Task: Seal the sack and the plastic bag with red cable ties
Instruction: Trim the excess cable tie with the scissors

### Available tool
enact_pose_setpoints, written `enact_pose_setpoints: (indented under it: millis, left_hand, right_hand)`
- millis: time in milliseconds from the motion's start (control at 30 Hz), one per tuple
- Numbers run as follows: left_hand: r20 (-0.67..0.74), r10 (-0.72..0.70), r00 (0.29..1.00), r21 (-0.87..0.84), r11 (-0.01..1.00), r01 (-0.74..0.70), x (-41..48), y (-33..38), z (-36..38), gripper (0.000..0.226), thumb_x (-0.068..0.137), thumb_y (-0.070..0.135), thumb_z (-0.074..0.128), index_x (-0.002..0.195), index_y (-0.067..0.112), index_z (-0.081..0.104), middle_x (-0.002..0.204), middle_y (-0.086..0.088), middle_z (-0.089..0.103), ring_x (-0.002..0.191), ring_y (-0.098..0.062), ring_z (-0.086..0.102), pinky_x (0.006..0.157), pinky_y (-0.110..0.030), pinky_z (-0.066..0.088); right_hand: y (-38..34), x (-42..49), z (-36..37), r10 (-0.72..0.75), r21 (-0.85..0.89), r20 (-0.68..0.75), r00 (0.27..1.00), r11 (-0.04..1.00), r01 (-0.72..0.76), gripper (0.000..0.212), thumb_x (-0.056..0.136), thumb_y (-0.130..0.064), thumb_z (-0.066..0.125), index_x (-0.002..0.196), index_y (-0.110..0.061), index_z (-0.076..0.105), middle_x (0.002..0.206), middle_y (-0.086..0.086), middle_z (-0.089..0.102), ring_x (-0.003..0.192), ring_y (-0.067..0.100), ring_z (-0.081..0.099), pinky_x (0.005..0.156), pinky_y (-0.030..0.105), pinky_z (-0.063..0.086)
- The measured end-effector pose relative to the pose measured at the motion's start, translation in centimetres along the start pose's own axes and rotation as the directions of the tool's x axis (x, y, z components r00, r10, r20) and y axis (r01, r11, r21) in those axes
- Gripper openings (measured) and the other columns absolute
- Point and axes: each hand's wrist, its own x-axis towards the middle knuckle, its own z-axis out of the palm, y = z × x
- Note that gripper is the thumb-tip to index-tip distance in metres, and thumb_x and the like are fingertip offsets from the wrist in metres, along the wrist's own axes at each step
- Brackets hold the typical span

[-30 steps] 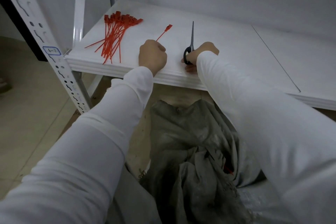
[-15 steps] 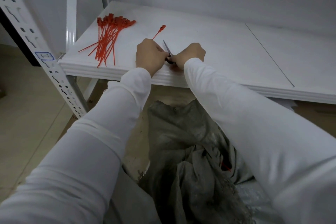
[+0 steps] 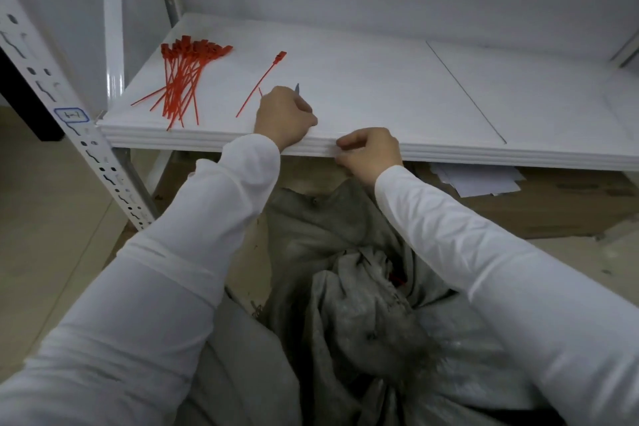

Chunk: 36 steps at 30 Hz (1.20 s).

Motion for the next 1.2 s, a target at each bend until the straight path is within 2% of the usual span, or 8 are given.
enact_pose_setpoints:
  millis: [167,300,433,567,700,900,1067,1200]
  left_hand:
    - [0.205,0.108,0.973,-0.123,0.989,-0.084,-5.6,3.3,1.4,0.02,0.08,0.014,0.073,0.099,0.007,0.074,0.1,-0.003,0.071,0.093,-0.013,0.064,0.085,-0.021,0.049]
    - [0.279,0.114,0.954,-0.172,0.983,-0.067,-10.2,3.9,2.6,0.018,0.078,0.018,0.076,0.094,0.011,0.075,0.086,0.002,0.069,0.092,-0.013,0.065,0.083,-0.02,0.048]
    - [0.388,0.08,0.918,-0.17,0.985,-0.014,-13.6,4.1,3.1,0.021,0.075,0.027,0.08,0.089,0.013,0.075,0.075,0.007,0.067,0.081,-0.011,0.064,0.077,-0.023,0.049]
    - [0.576,-0.023,0.817,0.078,0.997,-0.028,-16.4,3.8,3.7,0.043,0.065,0.05,0.081,0.09,0.02,0.063,0.09,0.001,0.057,0.084,-0.014,0.053,0.079,-0.027,0.041]
    - [0.697,-0.245,0.674,0.409,0.908,-0.093,-17.7,3.8,4.5,0.099,0.048,0.072,0.077,0.128,0.019,0.055,0.127,0.004,0.056,0.115,-0.021,0.055,0.1,-0.036,0.044]
    - [0.684,-0.272,0.677,0.48,0.867,-0.137,-19.3,3.5,6.4,0.065,0.058,0.039,0.087,0.111,0.012,0.06,0.108,-0.004,0.062,0.097,-0.027,0.06,0.088,-0.038,0.053]
    - [0.605,-0.094,0.791,0.448,0.861,-0.241,-19.4,3.9,7.5,0.055,0.061,0.024,0.082,0.109,0.005,0.063,0.107,-0.012,0.065,0.092,-0.03,0.062,0.081,-0.042,0.056]
    - [0.56,0.018,0.828,0.414,0.86,-0.299,-19.2,4.3,7.9,0.061,0.06,0.029,0.083,0.114,0.009,0.063,0.109,-0.009,0.065,0.098,-0.03,0.06,0.08,-0.036,0.052]
  right_hand:
    - [4.0,-4.5,-4.0,-0.03,-0.037,0.173,0.984,0.999,0.037,0.023,0.078,0.005,0.067,0.095,-0.01,0.071,0.093,0.003,0.072,0.089,0.013,0.068,0.091,0.028,0.053]
    - [7.1,-9.2,-5.8,-0.063,-0.133,0.315,0.947,0.985,0.11,0.024,0.081,0.008,0.066,0.102,-0.002,0.071,0.1,0.007,0.072,0.088,0.012,0.066,0.078,0.008,0.049]
    - [11.4,-14.2,-6.2,0.001,-0.085,0.307,0.952,0.996,0.027,0.03,0.083,0.008,0.064,0.111,-0.002,0.068,0.099,0.003,0.068,0.083,0.003,0.06,0.077,0.006,0.046]
    - [14.4,-17.3,-6.5,0.009,-0.095,0.253,0.967,0.995,0.015,0.038,0.081,0.011,0.062,0.116,-0.005,0.065,0.099,-0.001,0.064,0.097,0.011,0.058,0.092,0.018,0.046]
    - [13.7,-16.6,-7.4,0.005,-0.187,0.292,0.957,0.981,0.051,0.052,0.078,0.005,0.064,0.128,-0.01,0.057,0.08,-0.006,0.06,0.083,0.017,0.06,0.09,0.03,0.051]
    - [14.2,-16.9,-8.6,-0.009,-0.316,0.313,0.95,0.942,0.113,0.06,0.072,-0.013,0.081,0.128,-0.017,0.058,0.101,0.008,0.067,0.09,0.019,0.06,0.085,0.029,0.049]
    - [15.1,-15.8,-10.5,0.0,-0.254,0.153,0.988,0.966,0.04,0.006,0.076,-0.014,0.079,0.079,-0.014,0.074,0.079,0.004,0.071,0.072,0.013,0.064,0.074,0.023,0.05]
    - [15.8,-15.6,-11.3,-0.017,-0.252,0.078,0.997,0.967,0.036,0.011,0.079,-0.014,0.076,0.069,-0.015,0.071,0.069,0.001,0.067,0.068,0.014,0.062,0.069,0.02,0.044]
